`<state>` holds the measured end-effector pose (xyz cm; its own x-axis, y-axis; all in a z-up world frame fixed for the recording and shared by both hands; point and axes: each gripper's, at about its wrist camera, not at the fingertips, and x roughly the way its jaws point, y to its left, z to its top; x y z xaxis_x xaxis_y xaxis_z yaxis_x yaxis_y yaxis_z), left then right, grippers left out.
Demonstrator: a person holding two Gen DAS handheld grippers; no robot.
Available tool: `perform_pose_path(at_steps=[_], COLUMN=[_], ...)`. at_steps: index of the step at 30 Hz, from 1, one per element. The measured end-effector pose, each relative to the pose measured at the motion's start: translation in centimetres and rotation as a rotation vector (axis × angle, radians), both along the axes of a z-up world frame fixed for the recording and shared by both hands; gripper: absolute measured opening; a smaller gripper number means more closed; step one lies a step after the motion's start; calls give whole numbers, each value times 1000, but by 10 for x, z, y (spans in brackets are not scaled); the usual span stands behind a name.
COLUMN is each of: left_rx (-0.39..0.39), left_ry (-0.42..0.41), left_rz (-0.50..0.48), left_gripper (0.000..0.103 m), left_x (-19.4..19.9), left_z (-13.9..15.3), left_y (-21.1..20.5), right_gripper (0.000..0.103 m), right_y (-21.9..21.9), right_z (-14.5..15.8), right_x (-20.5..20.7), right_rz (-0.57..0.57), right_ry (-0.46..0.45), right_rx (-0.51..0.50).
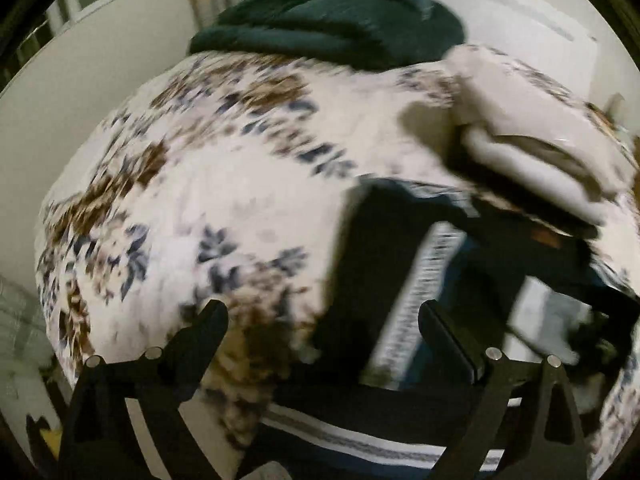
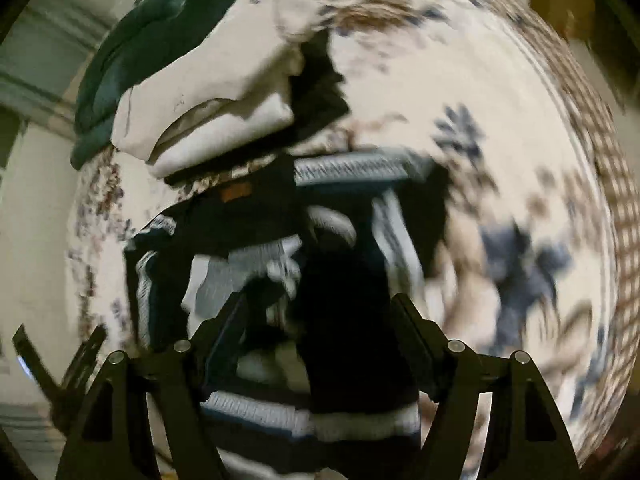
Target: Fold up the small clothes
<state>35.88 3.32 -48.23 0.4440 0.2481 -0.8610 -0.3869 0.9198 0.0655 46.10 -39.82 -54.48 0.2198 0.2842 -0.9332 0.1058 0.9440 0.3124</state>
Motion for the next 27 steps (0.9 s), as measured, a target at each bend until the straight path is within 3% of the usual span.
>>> perform_pose_path(at_steps=[2, 3, 4, 5, 10, 13, 15, 17, 18, 20, 23, 27], left_rx=[-1, 0, -5, -11, -11, -8, -9, -12, -11, -14, -14, -4], left_ry=[15, 25, 29, 32, 40, 62, 82, 95, 99, 106, 111, 119], left_rz=[16, 22, 21, 20, -26, -51, -62, -71, -75, -89, -99, -107], left_gripper=[97, 97, 97, 97, 97, 97, 97, 97, 97, 97, 97, 97], left_x=[5, 10, 13, 16, 35, 45, 50, 52, 53, 55, 56, 60], left_z=[-12, -20, -23, -26, -33, -40, -45, -48, -49, -51, -52, -56], left_y=[8, 11, 13, 14, 8, 4, 3, 3, 3, 3, 4, 6], right_gripper=[74, 68, 20, 8, 7, 8, 11, 17, 23, 49, 53, 66], right_y=[13, 17, 18, 16, -24, -57, -68, -73, -74, -75, -69, -36], right_z=[-23, -33, -39, -38, 24, 13, -20, -32, -29, -15, 9, 12], right_x=[23, 31, 34, 35, 3, -11, -14, -22, -24, -26, -17, 17], right_rz=[45, 65, 68, 41, -171, -281, -265, -258, -253, -256, -233, -59], right_ry=[44, 75, 103, 123, 5, 72, 240, 308, 301, 248, 139, 87], right_rx=[-62, -75, -71, -46, 22, -31, -47, -44, -48, -54, -36, -93])
